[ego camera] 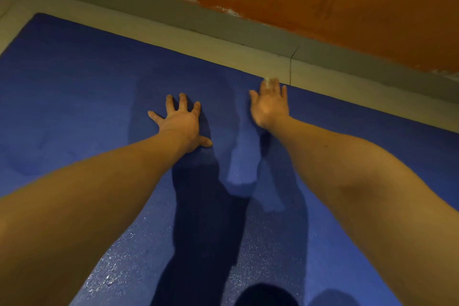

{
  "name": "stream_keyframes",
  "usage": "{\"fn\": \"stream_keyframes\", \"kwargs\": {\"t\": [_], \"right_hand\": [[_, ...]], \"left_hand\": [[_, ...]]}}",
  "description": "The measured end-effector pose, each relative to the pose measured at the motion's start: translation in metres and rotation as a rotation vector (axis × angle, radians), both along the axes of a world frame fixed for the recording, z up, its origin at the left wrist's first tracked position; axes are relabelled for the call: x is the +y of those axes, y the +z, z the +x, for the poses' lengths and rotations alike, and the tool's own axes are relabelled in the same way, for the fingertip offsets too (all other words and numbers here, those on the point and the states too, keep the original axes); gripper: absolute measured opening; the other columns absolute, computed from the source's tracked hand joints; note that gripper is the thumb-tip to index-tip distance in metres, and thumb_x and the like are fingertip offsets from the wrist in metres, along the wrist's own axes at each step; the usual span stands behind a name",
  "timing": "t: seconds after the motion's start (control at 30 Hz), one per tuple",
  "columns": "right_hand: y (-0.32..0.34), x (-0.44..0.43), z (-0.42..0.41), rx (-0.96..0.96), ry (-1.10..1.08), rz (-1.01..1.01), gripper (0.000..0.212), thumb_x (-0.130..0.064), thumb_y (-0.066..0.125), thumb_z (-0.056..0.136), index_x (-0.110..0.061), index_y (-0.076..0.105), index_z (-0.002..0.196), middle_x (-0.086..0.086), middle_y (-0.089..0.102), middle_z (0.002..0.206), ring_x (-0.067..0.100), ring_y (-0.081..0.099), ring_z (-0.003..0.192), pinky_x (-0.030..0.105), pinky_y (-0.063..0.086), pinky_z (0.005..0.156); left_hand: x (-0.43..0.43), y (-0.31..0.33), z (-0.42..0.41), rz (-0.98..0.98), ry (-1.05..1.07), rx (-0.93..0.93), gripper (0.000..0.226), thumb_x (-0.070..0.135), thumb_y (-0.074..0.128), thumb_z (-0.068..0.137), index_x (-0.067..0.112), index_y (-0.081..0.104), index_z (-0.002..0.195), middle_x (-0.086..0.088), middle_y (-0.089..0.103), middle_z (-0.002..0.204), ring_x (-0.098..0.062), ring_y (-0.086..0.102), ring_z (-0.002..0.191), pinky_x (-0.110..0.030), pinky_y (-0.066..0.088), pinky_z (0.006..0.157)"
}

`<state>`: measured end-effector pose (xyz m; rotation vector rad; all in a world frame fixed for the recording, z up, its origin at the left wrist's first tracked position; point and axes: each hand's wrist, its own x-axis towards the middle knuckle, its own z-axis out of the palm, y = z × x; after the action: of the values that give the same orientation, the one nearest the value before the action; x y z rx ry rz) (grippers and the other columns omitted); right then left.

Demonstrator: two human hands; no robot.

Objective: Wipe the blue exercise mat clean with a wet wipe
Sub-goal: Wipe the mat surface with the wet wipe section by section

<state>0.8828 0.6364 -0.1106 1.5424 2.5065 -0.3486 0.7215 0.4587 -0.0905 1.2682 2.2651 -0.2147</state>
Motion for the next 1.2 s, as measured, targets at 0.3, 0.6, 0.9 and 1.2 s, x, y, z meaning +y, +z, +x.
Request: {"fn": "stream_keyframes", "kwargs": {"t": [0.3,0.6,0.9,1.2], "right_hand": [[0.002,-0.051,-0.027,0.185,-0.087,0.011,0.070,-0.044,0.033,0.108,0.006,0.021,0.156,0.020,0.018,0.166,0.034,0.014,0.154,0.043,0.010,0.127],[0.031,-0.137,-0.016,0.830,-0.150,-0.429,0.044,-0.021,0.053,0.106,-0.012,0.049,0.150,-0.001,0.051,0.153,0.011,0.045,0.141,0.022,0.040,0.114],[0.045,-0.214,0.041,0.871,-0.528,-0.426,0.025,0.010,0.055,0.097,0.021,0.053,0.119,0.038,0.063,0.113,0.032,0.069,0.095,0.017,0.053,0.072],[0.093,-0.269,0.057,1.004,-0.676,-0.509,0.044,0.008,0.053,0.097,0.000,0.048,0.139,0.003,0.057,0.096,0.012,0.055,0.081,0.012,0.050,0.070]], "left_hand": [[-0.003,0.002,0.001,-0.005,0.006,-0.007,0.118,0.073,0.068,0.075,0.033,-0.004,0.160,-0.004,-0.017,0.165,-0.039,-0.019,0.150,-0.080,0.005,0.109],[-0.024,0.001,0.007,0.041,-0.013,0.011,0.095,0.067,0.055,0.090,0.030,0.003,0.161,-0.003,-0.010,0.167,-0.034,-0.011,0.153,-0.064,0.007,0.120],[-0.072,0.040,0.033,0.280,0.001,-0.315,0.042,0.032,0.049,0.104,0.012,0.053,0.142,-0.010,0.055,0.142,-0.034,0.052,0.127,-0.043,0.045,0.103],[-0.126,0.090,0.071,0.368,0.330,-0.769,0.015,0.014,0.069,0.087,0.007,0.074,0.100,-0.013,0.074,0.096,-0.021,0.067,0.081,-0.034,0.057,0.076]]}}
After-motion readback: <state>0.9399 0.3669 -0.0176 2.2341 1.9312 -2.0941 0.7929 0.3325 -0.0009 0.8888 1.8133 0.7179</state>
